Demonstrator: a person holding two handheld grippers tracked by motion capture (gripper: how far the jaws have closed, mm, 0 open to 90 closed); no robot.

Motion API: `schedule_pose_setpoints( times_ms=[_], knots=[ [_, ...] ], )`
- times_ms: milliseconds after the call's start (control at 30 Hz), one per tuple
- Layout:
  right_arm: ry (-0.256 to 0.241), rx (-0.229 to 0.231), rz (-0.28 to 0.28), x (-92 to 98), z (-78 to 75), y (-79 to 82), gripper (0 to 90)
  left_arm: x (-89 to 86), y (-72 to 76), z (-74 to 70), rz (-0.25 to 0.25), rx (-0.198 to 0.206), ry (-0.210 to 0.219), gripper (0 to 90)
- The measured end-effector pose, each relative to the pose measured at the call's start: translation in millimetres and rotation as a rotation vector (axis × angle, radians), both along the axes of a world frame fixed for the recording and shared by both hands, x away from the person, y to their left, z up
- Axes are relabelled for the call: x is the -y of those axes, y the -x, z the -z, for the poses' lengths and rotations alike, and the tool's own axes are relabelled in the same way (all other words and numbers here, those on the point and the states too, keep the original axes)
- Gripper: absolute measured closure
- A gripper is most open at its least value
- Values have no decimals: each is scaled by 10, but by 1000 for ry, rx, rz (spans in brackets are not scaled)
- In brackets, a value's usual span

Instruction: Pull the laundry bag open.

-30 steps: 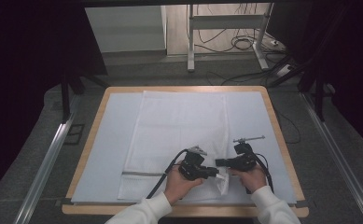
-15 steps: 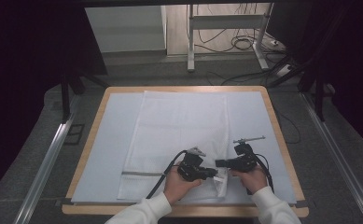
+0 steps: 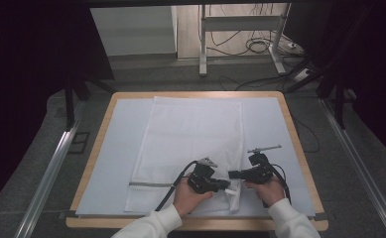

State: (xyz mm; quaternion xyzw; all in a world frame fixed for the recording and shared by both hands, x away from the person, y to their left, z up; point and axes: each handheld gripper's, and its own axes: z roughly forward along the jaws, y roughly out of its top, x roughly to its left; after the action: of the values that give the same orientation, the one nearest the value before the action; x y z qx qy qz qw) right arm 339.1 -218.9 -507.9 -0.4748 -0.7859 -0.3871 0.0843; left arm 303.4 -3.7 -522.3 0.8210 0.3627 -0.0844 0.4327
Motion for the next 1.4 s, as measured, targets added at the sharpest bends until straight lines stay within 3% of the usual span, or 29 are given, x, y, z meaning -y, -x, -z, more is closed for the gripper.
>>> schedule_pose_setpoints(
  times_ms=[733, 867, 1400],
  knots=[
    [-4, -1, -22, 20, -9, 11, 877, -121, -29, 31, -5, -19, 7, 872],
    [4, -1, -22, 14, -1, 12, 878, -178, -28, 70, -23, -40, 8, 872],
    [-8, -1, -8, 48, 8, 12, 877, -430, -14, 76, -58, -50, 0, 872]
  ],
)
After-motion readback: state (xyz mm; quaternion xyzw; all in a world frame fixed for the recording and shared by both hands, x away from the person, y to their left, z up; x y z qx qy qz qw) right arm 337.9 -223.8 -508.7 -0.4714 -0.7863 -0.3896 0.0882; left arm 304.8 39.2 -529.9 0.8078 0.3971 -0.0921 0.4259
